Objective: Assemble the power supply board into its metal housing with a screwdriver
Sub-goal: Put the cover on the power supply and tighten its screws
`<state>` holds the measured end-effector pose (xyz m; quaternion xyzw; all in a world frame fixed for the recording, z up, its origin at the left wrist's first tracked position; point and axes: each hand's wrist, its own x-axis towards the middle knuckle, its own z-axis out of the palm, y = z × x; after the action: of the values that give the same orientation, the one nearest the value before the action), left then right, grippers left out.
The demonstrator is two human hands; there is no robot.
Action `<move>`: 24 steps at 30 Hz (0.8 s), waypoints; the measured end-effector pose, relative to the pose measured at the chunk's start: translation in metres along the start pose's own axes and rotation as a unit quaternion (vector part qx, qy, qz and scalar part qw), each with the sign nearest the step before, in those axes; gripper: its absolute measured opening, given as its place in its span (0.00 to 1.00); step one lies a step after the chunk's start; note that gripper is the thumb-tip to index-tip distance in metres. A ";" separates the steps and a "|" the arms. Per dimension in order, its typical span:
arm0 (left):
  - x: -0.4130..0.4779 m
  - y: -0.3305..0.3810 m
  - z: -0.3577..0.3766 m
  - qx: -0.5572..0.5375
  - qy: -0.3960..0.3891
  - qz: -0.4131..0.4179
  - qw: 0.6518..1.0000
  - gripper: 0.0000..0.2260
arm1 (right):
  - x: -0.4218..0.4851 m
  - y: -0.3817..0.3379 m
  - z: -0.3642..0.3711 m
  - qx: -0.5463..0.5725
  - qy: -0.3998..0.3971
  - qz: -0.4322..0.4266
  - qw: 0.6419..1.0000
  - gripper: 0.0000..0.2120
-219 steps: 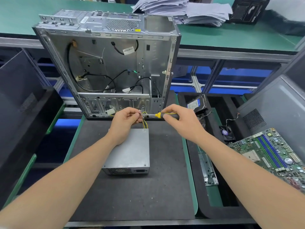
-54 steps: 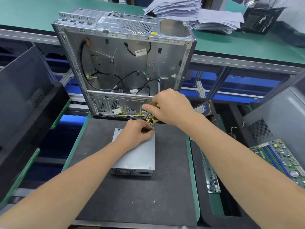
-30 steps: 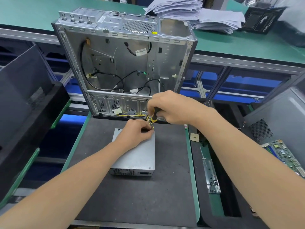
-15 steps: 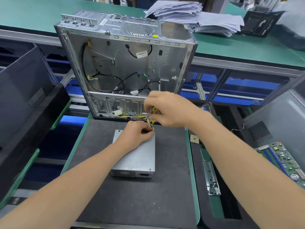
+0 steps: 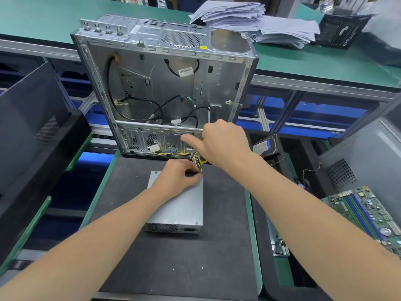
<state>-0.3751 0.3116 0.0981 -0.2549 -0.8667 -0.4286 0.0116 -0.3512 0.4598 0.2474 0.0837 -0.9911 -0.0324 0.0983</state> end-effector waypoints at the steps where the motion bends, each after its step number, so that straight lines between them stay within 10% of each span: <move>1: 0.000 0.000 0.000 0.001 -0.001 0.001 1.000 0.02 | 0.001 0.006 -0.001 0.024 -0.025 -0.047 0.998 0.28; 5: 0.000 0.002 -0.001 0.006 0.003 0.008 1.000 0.01 | 0.002 0.022 -0.018 0.093 -0.162 -0.230 0.955 0.08; 24: -0.001 0.003 -0.001 0.012 -0.021 0.007 1.000 0.03 | -0.001 0.024 -0.009 0.134 -0.122 -0.071 0.981 0.05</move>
<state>-0.3734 0.3120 0.1007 -0.2693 -0.8700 -0.4130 -0.0004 -0.3527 0.4829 0.2579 0.1616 -0.9826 0.0836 -0.0378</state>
